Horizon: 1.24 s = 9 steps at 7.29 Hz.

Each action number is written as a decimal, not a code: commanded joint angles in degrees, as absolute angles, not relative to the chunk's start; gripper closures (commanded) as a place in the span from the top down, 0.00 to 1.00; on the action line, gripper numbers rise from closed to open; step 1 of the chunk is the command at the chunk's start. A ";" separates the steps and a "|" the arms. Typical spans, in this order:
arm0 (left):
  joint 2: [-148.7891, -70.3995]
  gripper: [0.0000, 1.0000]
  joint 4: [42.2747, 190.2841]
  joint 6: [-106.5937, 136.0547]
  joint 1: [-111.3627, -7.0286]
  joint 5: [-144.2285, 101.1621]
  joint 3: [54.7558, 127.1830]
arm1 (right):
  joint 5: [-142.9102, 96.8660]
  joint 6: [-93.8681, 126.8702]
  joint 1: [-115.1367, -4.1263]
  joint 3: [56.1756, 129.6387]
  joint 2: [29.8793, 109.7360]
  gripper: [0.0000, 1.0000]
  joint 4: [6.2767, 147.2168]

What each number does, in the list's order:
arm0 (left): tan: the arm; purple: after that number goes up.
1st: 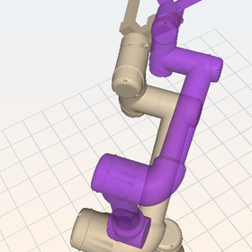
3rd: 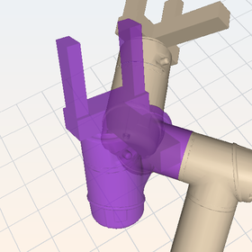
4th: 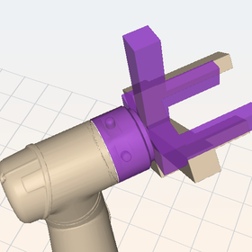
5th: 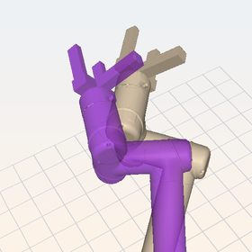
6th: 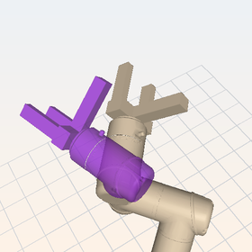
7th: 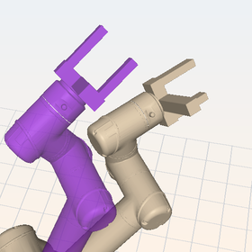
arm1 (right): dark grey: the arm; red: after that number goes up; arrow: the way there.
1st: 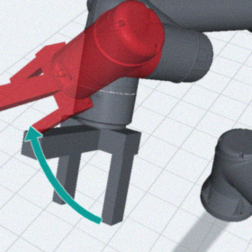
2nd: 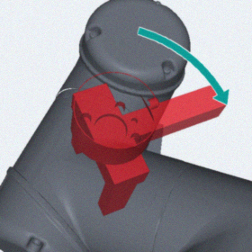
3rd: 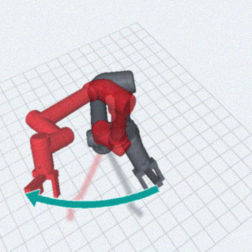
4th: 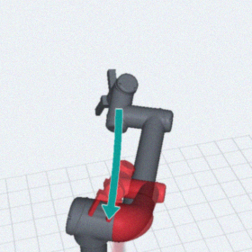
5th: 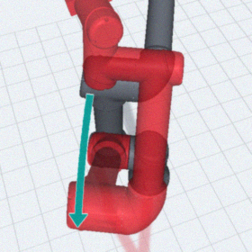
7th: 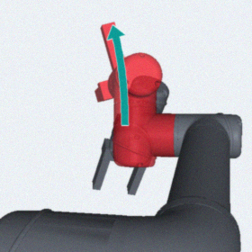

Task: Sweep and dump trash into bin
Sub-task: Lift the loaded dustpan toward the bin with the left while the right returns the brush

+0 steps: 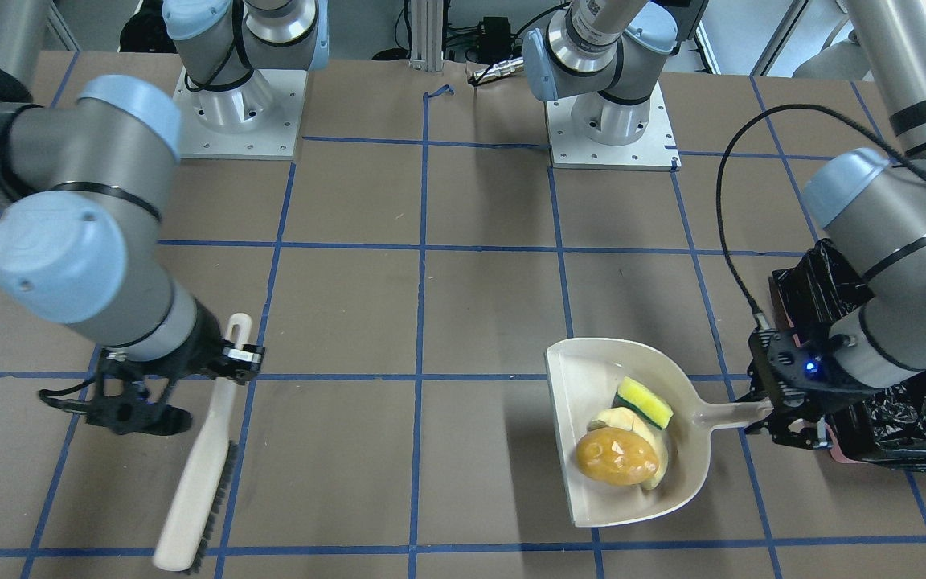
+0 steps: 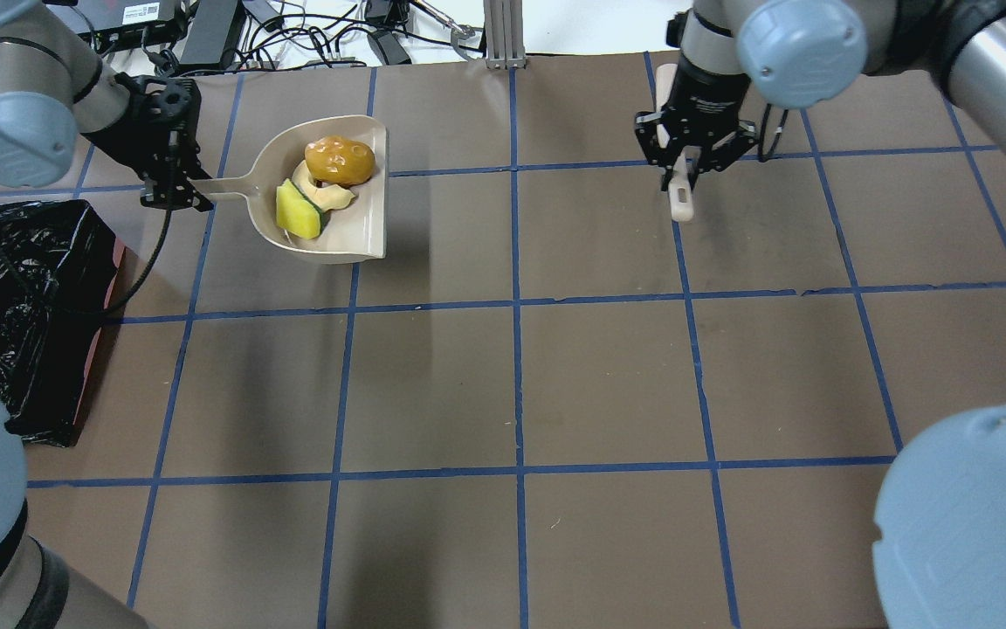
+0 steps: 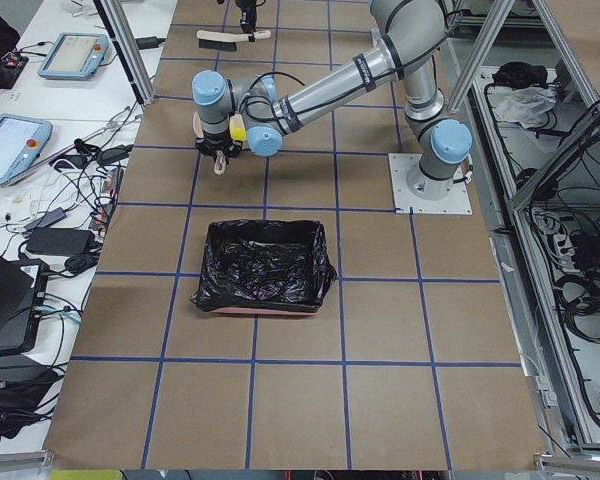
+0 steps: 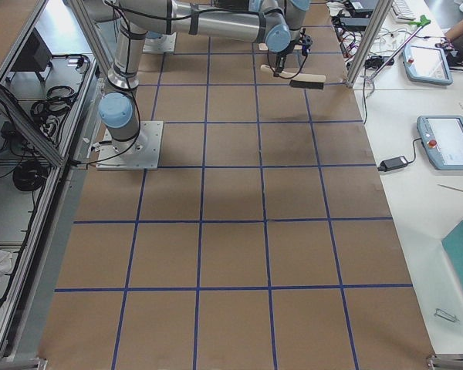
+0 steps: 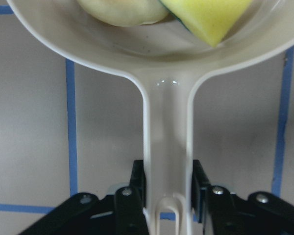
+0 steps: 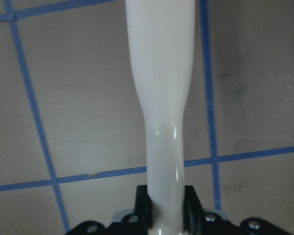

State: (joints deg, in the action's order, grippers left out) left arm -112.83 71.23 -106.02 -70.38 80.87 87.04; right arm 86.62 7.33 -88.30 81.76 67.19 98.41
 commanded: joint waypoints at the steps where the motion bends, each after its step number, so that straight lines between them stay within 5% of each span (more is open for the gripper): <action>1: -107.51 0.00 84.31 -111.42 -63.32 80.60 84.39 | 87.36 -3.28 -77.21 87.69 69.17 0.00 102.63; 4: -108.98 0.00 92.28 -118.60 -47.76 80.86 80.60 | 91.04 -12.35 -70.34 93.76 69.08 0.00 107.67; 9: -114.52 0.00 87.38 -131.66 -40.09 94.61 70.14 | 90.79 -21.70 -66.44 97.82 68.91 0.00 110.57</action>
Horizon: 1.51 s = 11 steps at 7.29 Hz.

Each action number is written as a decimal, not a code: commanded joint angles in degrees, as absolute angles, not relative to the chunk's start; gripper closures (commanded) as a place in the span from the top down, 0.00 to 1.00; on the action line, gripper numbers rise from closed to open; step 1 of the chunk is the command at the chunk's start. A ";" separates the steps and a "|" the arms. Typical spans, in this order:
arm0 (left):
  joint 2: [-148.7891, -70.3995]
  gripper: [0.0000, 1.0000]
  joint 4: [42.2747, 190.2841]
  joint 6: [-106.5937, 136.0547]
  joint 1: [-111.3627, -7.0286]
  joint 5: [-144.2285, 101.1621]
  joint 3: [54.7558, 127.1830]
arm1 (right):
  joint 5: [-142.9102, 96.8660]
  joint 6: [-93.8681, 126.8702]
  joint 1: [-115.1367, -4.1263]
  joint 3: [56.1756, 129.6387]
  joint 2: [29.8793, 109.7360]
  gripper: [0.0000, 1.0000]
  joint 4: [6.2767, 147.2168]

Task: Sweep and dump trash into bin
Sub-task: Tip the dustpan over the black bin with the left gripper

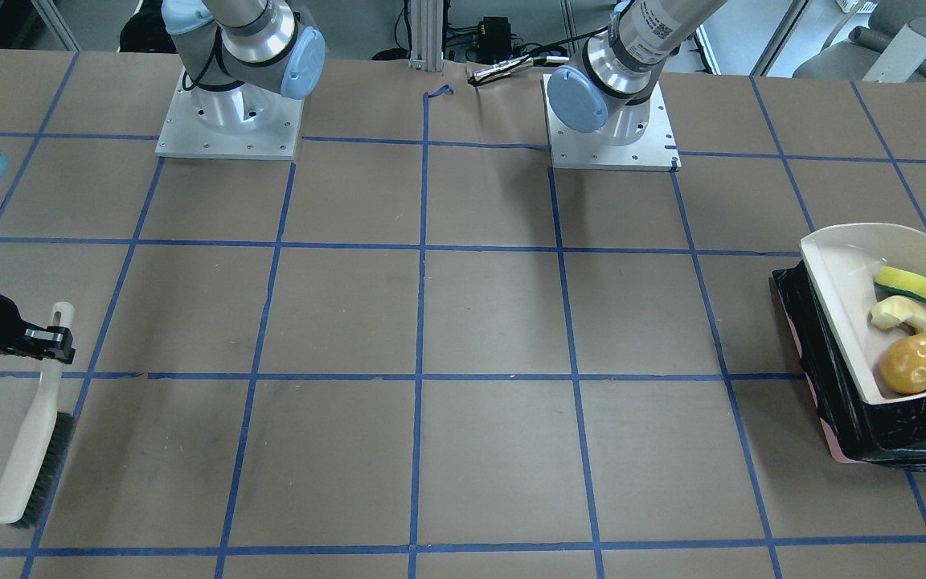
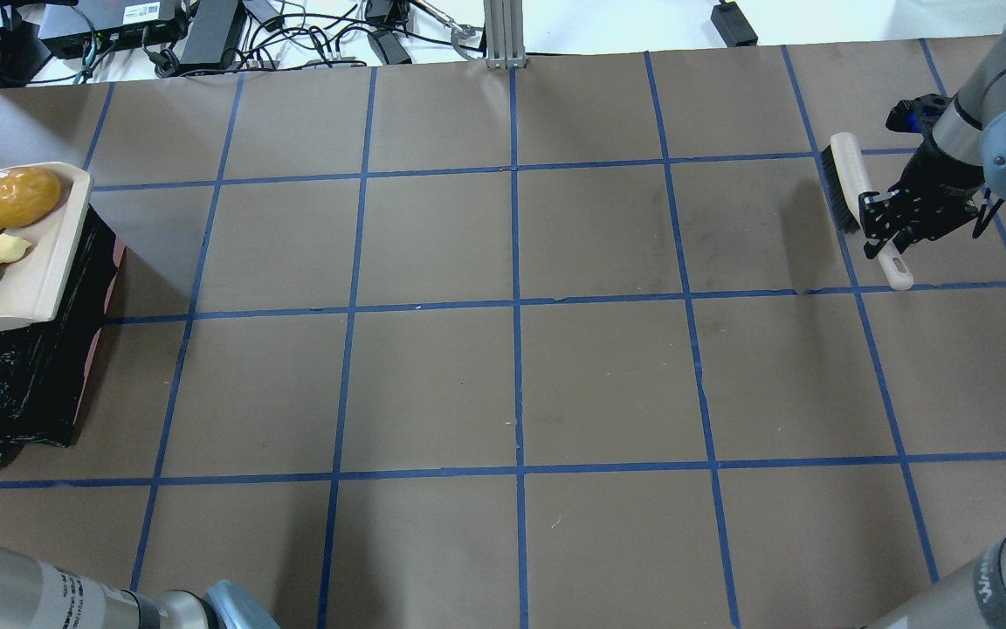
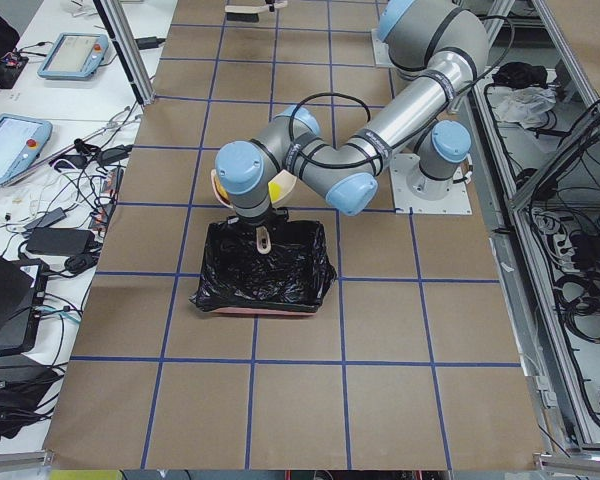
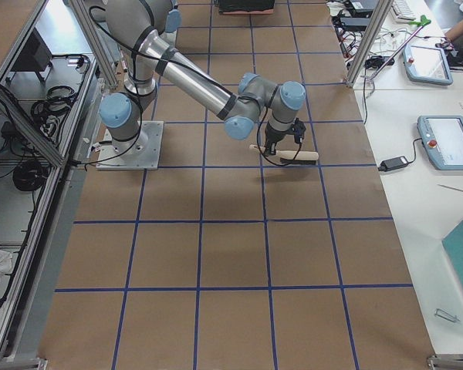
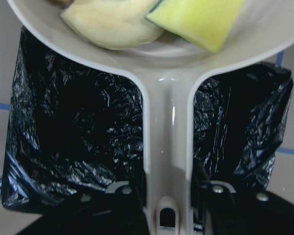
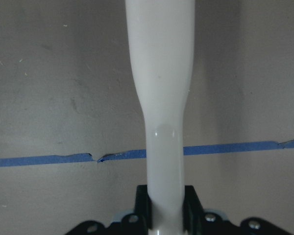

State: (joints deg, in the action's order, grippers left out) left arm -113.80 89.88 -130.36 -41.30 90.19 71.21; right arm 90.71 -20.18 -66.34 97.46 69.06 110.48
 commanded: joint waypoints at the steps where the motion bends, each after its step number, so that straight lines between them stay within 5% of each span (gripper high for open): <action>1: -113.65 0.00 83.19 -132.18 -40.08 99.70 70.22 | 90.79 -22.14 -66.36 98.00 67.95 0.00 111.44; 6: -114.96 0.00 67.12 -147.89 -40.60 121.66 71.45 | 90.61 -22.15 -66.36 98.44 67.33 0.02 111.45; 8: -114.87 0.00 65.31 -151.06 -42.00 124.69 71.81 | 91.14 -22.06 -66.27 98.44 67.41 0.27 111.62; 9: -114.35 0.00 65.22 -151.61 -43.66 126.89 71.46 | 90.53 -21.89 -66.27 98.44 67.50 0.63 111.62; 10: -113.91 0.00 65.04 -151.61 -45.16 127.35 71.37 | 90.61 -21.80 -66.27 98.26 67.85 0.77 111.62; 11: -113.65 0.00 63.12 -152.05 -46.48 128.22 71.02 | 91.05 -22.14 -66.27 98.26 67.68 0.77 111.62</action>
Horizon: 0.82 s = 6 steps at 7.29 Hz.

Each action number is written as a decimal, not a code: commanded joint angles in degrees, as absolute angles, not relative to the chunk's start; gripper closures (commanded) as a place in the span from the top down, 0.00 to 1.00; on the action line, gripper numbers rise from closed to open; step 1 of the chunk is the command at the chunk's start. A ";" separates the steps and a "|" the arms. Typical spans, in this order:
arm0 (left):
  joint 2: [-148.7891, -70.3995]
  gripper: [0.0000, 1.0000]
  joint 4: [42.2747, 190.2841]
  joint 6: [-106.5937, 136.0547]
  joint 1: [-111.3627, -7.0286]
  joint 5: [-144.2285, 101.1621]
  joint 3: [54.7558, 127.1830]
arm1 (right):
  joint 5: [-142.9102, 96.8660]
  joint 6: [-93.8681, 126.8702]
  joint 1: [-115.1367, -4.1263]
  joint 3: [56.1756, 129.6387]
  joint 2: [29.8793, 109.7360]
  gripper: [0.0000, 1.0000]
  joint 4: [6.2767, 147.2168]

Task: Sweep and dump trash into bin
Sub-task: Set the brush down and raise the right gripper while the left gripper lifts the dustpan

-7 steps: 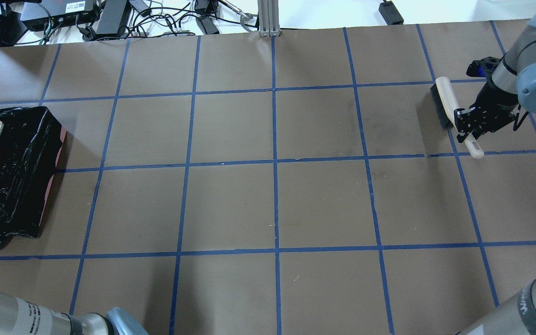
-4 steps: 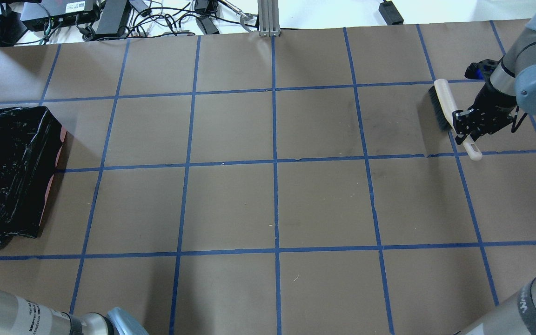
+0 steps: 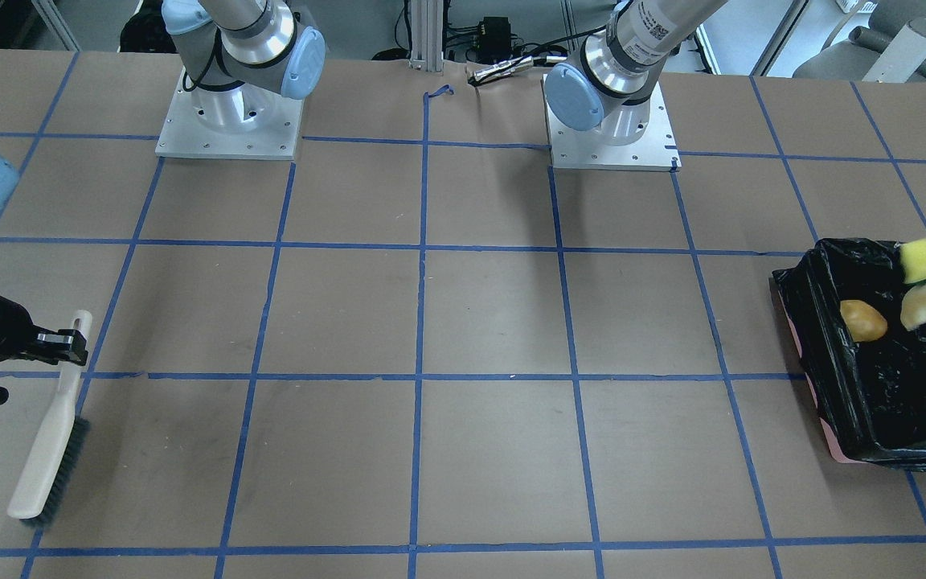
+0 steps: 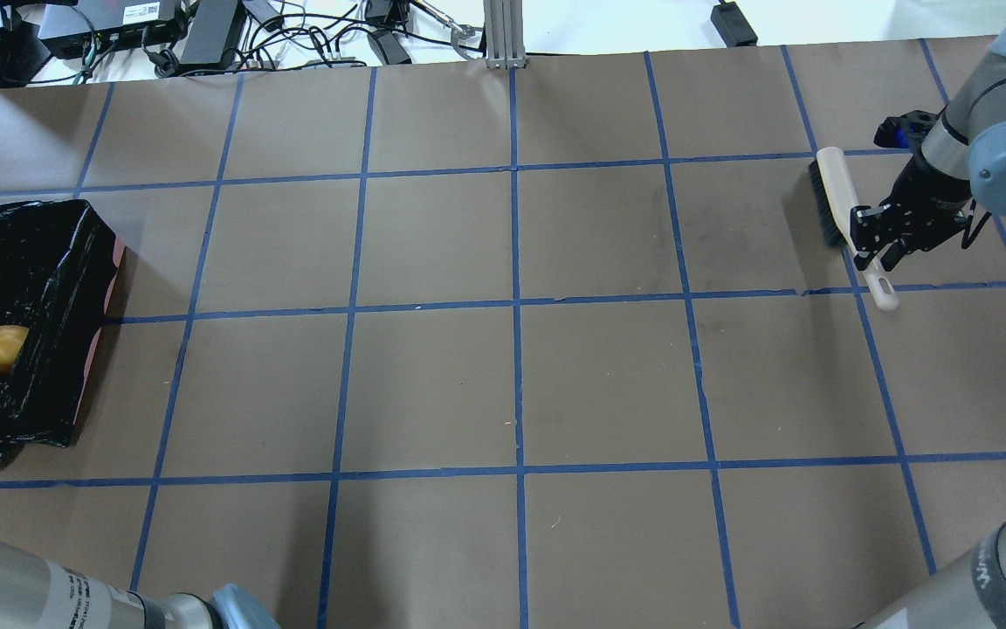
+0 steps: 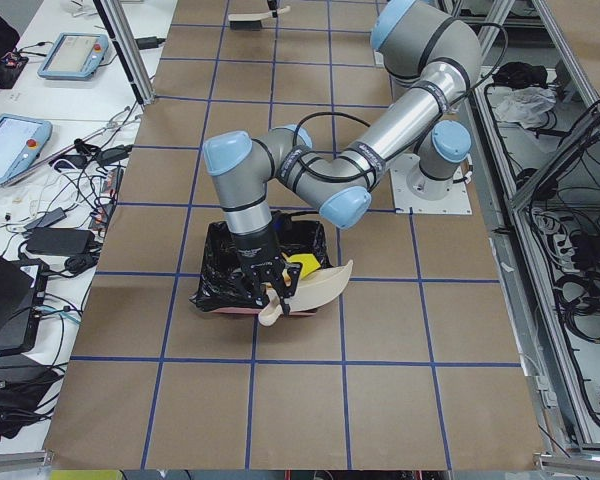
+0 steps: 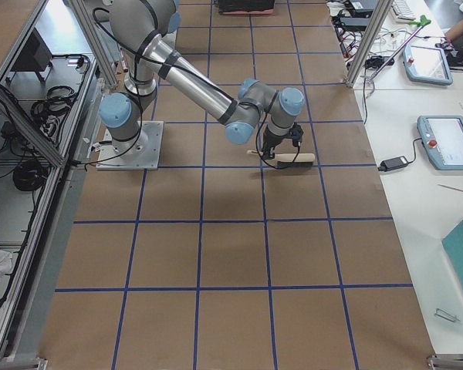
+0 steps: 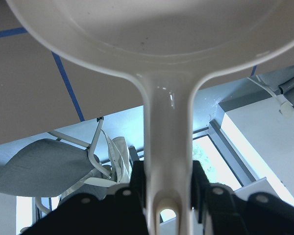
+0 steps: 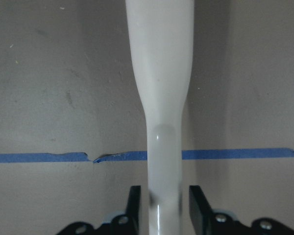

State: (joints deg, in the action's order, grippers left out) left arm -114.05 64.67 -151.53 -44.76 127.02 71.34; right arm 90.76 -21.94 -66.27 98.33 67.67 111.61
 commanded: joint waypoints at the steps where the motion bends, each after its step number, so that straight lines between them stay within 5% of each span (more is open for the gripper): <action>1: -113.90 0.00 62.93 -152.22 -46.84 128.41 71.02 | 91.05 -22.15 -66.27 97.83 67.94 0.79 111.45; 6: -110.31 0.00 69.49 -148.39 -47.28 109.73 70.40 | 90.26 -20.83 -70.65 86.26 73.81 0.84 98.66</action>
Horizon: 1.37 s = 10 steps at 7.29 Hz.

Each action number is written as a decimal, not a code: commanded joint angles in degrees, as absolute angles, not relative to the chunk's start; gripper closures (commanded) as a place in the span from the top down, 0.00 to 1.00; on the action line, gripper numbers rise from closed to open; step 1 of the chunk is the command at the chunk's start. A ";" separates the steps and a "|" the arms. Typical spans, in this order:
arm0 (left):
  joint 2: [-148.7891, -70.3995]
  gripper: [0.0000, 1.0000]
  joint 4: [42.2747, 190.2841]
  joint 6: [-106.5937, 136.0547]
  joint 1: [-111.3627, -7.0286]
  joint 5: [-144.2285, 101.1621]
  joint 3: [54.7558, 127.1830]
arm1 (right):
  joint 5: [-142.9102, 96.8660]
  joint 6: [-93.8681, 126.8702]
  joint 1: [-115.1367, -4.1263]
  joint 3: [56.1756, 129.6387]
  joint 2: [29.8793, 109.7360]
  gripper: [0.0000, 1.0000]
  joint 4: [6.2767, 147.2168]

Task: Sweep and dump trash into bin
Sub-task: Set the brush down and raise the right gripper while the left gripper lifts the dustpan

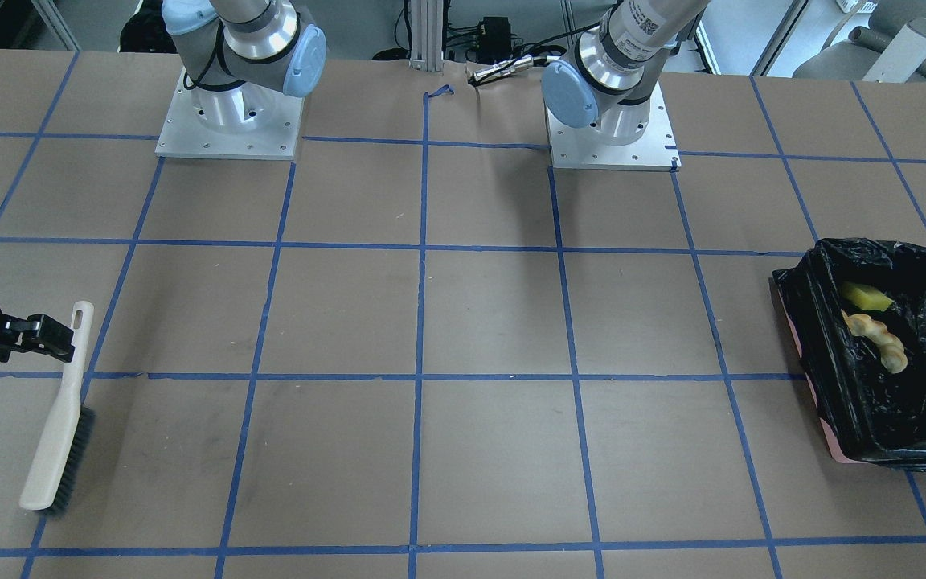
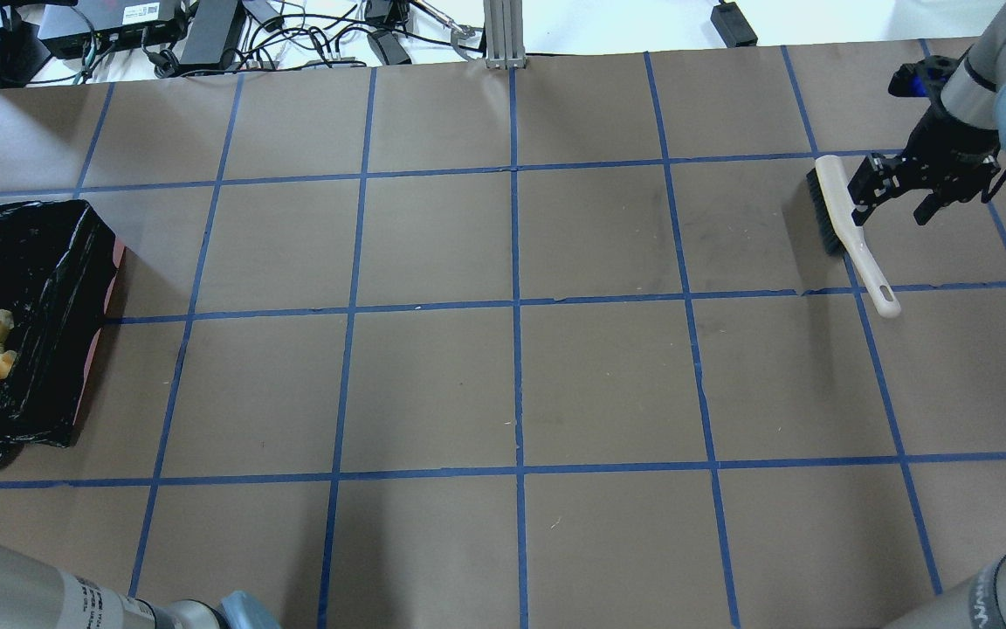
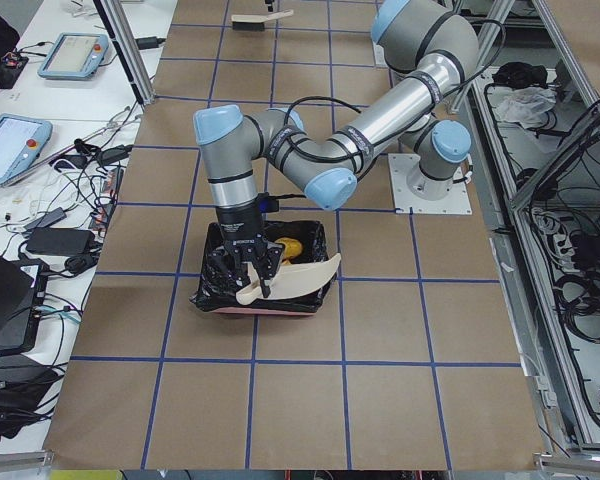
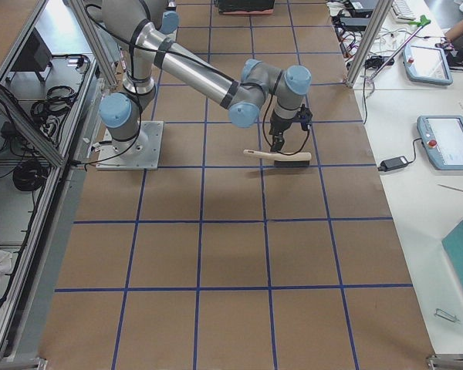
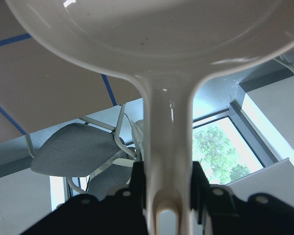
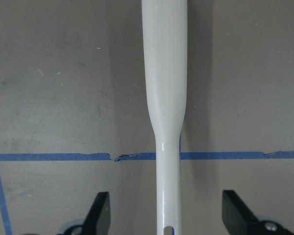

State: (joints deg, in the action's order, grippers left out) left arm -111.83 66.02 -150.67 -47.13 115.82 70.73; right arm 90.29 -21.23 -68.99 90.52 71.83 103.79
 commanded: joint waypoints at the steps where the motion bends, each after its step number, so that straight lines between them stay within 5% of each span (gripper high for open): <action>1: -108.21 0.00 74.57 -147.84 -47.55 102.47 70.40 | 90.26 -20.13 -73.62 83.35 76.09 0.83 95.22; 2: -106.37 0.00 80.54 -146.44 -49.81 98.65 70.57 | 90.18 -18.73 -77.05 81.32 78.03 0.71 94.23; 3: -105.48 0.00 83.38 -138.68 -52.53 95.66 70.66 | 89.83 -16.46 -80.56 79.82 79.53 0.70 89.52; 5: -106.33 0.00 84.02 -135.18 -56.06 93.10 72.67 | 87.89 -8.02 -88.03 79.54 82.26 1.00 88.33; 10: -111.42 0.00 62.38 -115.32 -70.92 90.27 89.45 | 88.59 -8.97 -88.69 80.60 84.02 1.00 88.15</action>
State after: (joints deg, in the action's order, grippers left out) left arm -109.03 70.00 -117.22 -69.36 90.89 85.63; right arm 88.91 -8.87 -89.04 80.54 83.74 87.77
